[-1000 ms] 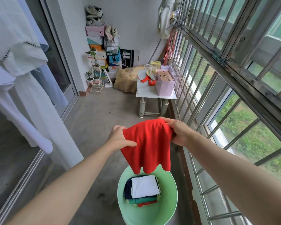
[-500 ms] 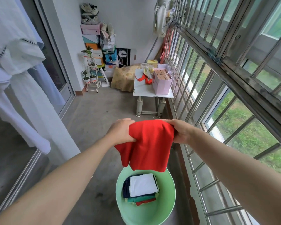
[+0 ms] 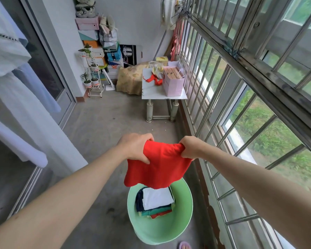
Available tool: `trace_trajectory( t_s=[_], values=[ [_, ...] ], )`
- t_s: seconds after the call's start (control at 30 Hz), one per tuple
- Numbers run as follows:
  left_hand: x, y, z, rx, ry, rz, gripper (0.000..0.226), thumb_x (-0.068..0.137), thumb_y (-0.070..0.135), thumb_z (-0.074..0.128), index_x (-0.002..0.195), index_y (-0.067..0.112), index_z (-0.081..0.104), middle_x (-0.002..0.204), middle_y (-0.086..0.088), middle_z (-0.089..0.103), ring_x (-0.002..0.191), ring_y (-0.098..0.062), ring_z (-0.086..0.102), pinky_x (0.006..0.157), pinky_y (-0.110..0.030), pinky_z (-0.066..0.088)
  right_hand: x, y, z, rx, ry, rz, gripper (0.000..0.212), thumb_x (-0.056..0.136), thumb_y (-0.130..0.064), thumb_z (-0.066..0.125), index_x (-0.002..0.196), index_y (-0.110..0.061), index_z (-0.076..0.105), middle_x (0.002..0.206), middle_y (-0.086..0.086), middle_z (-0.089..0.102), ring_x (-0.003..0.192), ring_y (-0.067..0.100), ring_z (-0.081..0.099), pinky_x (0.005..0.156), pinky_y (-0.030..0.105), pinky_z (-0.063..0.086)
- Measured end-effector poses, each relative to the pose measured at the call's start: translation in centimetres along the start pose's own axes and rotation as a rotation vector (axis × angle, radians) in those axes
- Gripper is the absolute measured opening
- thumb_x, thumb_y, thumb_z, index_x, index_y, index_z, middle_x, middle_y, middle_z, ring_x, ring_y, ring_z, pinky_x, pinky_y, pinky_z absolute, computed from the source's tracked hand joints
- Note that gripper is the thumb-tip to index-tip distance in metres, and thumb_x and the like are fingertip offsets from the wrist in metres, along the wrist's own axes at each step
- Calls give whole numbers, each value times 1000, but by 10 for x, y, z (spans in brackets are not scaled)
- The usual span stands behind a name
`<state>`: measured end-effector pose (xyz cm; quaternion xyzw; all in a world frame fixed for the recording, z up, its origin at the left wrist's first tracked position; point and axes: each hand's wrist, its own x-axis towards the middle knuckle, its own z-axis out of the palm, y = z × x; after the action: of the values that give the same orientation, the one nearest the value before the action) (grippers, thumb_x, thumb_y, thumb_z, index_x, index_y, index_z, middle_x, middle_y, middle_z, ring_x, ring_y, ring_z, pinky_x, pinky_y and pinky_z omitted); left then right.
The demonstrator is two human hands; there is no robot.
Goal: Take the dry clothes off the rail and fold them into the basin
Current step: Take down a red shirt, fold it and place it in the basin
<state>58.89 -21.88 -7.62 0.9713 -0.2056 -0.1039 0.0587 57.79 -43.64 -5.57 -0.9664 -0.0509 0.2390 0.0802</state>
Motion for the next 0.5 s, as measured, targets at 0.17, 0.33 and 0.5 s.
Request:
trace_trajectory(
  t_s=[0.17, 0.33, 0.5],
  values=[
    [4, 11, 9, -40, -75, -33, 71, 52, 61, 77, 114, 40, 51, 107, 9, 66, 105, -19, 59, 75, -30, 45, 15, 16, 3, 134, -113, 85, 13, 73, 1, 41, 68, -4, 52, 70, 13, 55, 68, 29, 56, 45, 21, 40],
    [22, 24, 29, -119, -64, -136, 35, 59, 46, 73, 82, 31, 50, 91, 1, 65, 98, -24, 58, 71, -32, 48, 32, 44, 7, 254, -231, 71, 11, 78, 1, 50, 85, -3, 58, 84, 9, 55, 83, 28, 54, 63, 28, 45],
    [46, 41, 71, -109, -67, -166, 29, 62, 35, 66, 84, 28, 49, 87, -3, 63, 94, -27, 59, 70, -33, 48, 54, 80, 23, -65, -157, -176, 41, 83, -3, 49, 123, -7, 59, 139, 10, 50, 131, 26, 42, 103, 31, 34]
  ],
)
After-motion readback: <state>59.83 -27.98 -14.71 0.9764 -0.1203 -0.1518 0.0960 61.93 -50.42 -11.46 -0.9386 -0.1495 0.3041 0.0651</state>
